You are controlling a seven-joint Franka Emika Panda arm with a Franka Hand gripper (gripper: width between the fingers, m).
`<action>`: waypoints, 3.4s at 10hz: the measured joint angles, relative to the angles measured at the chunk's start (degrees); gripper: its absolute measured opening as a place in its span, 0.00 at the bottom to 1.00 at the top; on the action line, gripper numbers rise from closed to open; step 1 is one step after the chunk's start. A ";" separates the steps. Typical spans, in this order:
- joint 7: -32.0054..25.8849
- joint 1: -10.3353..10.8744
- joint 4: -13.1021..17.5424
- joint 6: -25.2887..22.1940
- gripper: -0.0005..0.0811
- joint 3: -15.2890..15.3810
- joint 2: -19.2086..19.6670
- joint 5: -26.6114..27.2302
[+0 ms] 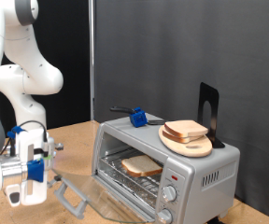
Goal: Make a piece of toast with the oven
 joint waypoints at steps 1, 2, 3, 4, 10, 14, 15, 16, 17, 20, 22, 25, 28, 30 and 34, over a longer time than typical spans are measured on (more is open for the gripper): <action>0.19 0.03 -0.85 -0.30 0.84 0.37 -1.37 1.29; 0.32 0.08 -1.72 -0.66 0.84 0.90 -2.76 2.42; 0.50 0.21 -2.53 -1.19 0.84 1.38 -4.08 3.29; 0.73 0.29 -3.26 -1.70 0.84 1.88 -5.30 3.94; 2.81 1.03 -9.45 -3.78 0.84 5.38 -13.60 9.54; 3.61 3.03 -13.53 0.48 0.84 8.55 -17.93 15.13; 3.64 3.46 -13.97 1.59 0.84 9.17 -18.13 15.97; 3.70 3.71 -14.16 2.51 0.84 9.63 -18.13 16.18; 3.96 3.80 -14.25 3.02 0.84 9.81 -18.12 16.15; 5.59 2.73 -13.80 1.97 0.84 8.64 -17.87 12.04; 7.50 0.57 -12.25 -1.11 0.84 6.41 -17.58 9.03; 8.45 -1.51 -8.67 0.02 0.84 4.19 -17.01 10.52; 9.10 -1.47 -7.19 -0.30 0.84 4.33 -15.75 9.33; 11.95 -0.91 -4.08 0.00 0.84 5.67 -14.21 11.02; 16.79 0.58 5.98 1.94 0.84 7.39 -6.77 8.98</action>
